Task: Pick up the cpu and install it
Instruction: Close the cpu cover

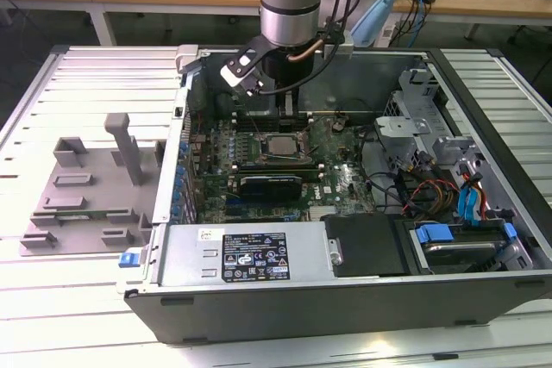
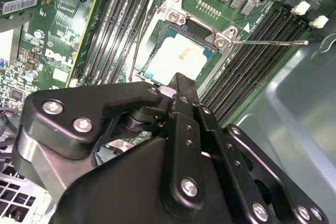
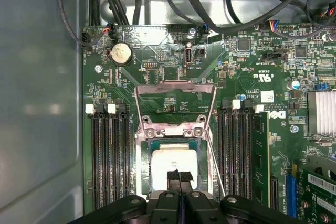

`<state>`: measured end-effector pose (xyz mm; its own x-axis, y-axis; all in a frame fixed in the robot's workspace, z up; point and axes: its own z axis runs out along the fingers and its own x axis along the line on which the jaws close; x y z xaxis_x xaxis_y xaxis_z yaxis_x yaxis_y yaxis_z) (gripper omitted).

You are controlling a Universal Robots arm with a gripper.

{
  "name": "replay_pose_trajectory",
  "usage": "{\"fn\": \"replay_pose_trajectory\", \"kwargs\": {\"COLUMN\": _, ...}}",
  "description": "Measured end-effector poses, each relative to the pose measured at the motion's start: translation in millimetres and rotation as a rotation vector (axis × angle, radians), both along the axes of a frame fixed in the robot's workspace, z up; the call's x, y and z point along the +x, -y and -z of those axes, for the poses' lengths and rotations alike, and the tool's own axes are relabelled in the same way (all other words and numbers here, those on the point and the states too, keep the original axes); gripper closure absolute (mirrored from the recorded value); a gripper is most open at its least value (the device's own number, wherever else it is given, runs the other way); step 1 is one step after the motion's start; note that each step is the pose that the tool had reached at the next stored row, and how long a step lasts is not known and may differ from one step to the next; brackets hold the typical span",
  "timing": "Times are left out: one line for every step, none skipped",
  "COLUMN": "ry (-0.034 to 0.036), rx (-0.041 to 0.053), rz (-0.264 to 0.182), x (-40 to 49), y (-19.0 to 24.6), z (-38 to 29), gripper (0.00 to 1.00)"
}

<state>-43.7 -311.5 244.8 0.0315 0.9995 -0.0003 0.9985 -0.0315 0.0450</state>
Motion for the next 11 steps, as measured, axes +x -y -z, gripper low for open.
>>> {"fn": "replay_pose_trajectory", "kwargs": {"ry": 0.0000, "rx": 0.0000, "rz": 0.000, "x": 0.0, "y": 0.0, "z": 0.0, "gripper": 0.89}}
{"fn": "replay_pose_trajectory", "kwargs": {"ry": 0.0000, "rx": 0.0000, "rz": 0.000, "x": 0.0, "y": 0.0, "z": 0.0, "gripper": 0.89}}
{"fn": "replay_pose_trajectory", "kwargs": {"ry": 0.0000, "rx": 0.0000, "rz": 0.000, "x": 0.0, "y": 0.0, "z": -0.1, "gripper": 0.89}}
{"fn": "replay_pose_trajectory", "kwargs": {"ry": 0.0000, "rx": 0.0000, "rz": 0.000, "x": 0.0, "y": 0.0, "z": -0.1, "gripper": 0.89}}
{"fn": "replay_pose_trajectory", "kwargs": {"ry": 0.0000, "rx": -0.0001, "rz": 0.000, "x": 0.0, "y": 0.0, "z": -0.1, "gripper": 0.89}}
{"fn": "replay_pose_trajectory", "kwargs": {"ry": 0.0000, "rx": -0.0001, "rz": 0.000, "x": 0.0, "y": 0.0, "z": -0.2, "gripper": 0.89}}
{"fn": "replay_pose_trajectory", "kwargs": {"ry": 0.0000, "rx": -0.0001, "rz": 0.000, "x": 0.0, "y": 0.0, "z": -0.2, "gripper": 0.89}}
{"fn": "replay_pose_trajectory", "kwargs": {"ry": -0.0001, "rx": -0.0002, "rz": 0.000, "x": 0.0, "y": 0.0, "z": -0.5, "gripper": 0.89}}
{"fn": "replay_pose_trajectory", "kwargs": {"ry": -0.0003, "rx": -0.0005, "rz": 0.000, "x": -0.1, "y": 0.1, "z": -1.2, "gripper": 0.89}}
{"fn": "replay_pose_trajectory", "kwargs": {"ry": -0.0001, "rx": -0.0002, "rz": 0.000, "x": 0.0, "y": 0.0, "z": -2.2, "gripper": 0.89}}
{"fn": "replay_pose_trajectory", "kwargs": {"ry": -0.0001, "rx": -0.0002, "rz": 0.000, "x": 0.0, "y": 0.0, "z": -3.6, "gripper": 0.89}}
